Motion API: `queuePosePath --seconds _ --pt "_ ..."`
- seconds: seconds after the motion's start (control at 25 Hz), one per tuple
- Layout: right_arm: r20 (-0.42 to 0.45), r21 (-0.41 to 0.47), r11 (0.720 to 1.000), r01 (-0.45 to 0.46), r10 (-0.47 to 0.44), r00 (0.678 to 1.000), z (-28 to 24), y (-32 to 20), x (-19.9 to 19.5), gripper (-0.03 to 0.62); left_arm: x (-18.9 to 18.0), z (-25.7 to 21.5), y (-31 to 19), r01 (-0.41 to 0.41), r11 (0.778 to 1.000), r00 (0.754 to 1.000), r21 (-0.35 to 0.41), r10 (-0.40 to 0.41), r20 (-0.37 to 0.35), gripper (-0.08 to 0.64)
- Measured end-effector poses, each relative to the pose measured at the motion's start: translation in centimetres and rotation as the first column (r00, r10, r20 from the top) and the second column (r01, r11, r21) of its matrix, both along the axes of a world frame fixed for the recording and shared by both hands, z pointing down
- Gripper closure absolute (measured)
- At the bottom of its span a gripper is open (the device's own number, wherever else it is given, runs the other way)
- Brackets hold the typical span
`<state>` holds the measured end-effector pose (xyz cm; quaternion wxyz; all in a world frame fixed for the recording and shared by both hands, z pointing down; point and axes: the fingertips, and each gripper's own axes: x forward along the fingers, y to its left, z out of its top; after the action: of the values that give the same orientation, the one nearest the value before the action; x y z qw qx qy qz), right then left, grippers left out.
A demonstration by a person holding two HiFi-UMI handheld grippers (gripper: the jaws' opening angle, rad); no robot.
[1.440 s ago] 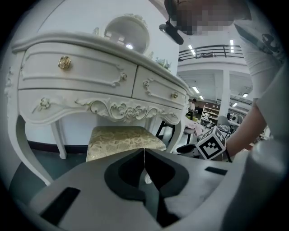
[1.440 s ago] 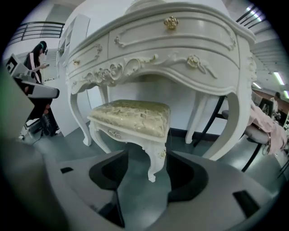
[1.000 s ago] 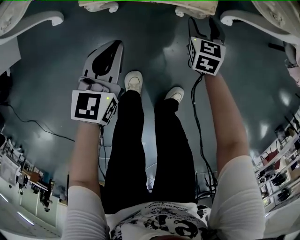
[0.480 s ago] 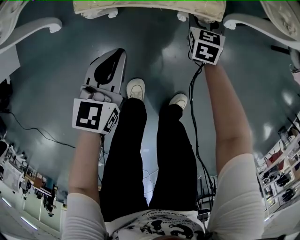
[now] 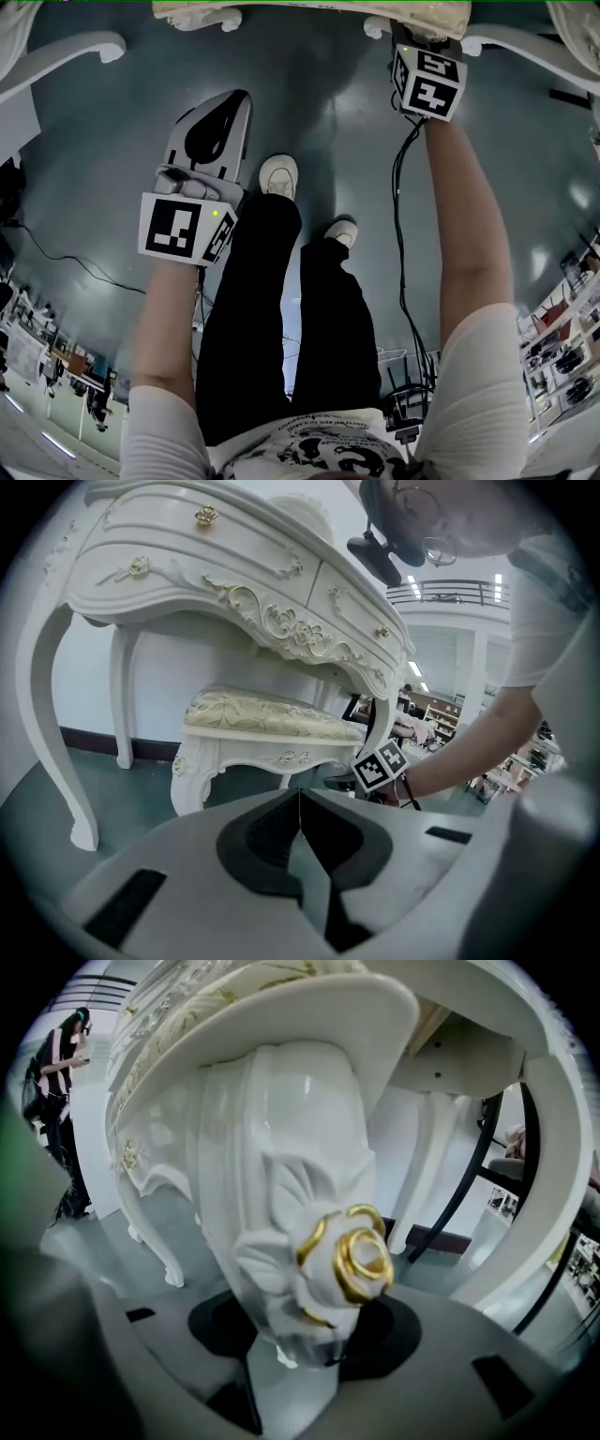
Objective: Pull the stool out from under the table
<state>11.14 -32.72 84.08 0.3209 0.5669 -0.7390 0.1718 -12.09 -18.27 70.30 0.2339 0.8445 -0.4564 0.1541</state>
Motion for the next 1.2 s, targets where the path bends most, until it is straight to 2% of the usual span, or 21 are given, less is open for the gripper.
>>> queuePosePath --seconds 0.2,0.56,1.08,1.2 --pt "0.018 0.021 1.0 0.013 -0.013 1.0 0.1 0.4 -0.1 0.36 0.0 0.3 1.2 0.031 0.999 1.0 0.041 -0.031 0.006 0.538" --pt "0.03 0.017 1.0 0.0 0.0 1.0 0.1 4.5 -0.1 0.359 2.4 -0.1 4.7 -0.029 0.994 1.0 0.102 0.029 -0.002 0.54" --pt "0.029 -0.005 0.998 0.061 -0.061 0.998 0.3 13.1 0.0 0.359 3.8 -0.1 12.2 -0.02 0.996 1.0 0.092 0.019 0.008 0.54" --pt "0.031 -0.012 0.997 0.075 -0.075 0.997 0.4 14.8 0.0 0.359 4.3 -0.1 13.5 -0.011 0.995 1.0 0.095 0.012 -0.01 0.54"
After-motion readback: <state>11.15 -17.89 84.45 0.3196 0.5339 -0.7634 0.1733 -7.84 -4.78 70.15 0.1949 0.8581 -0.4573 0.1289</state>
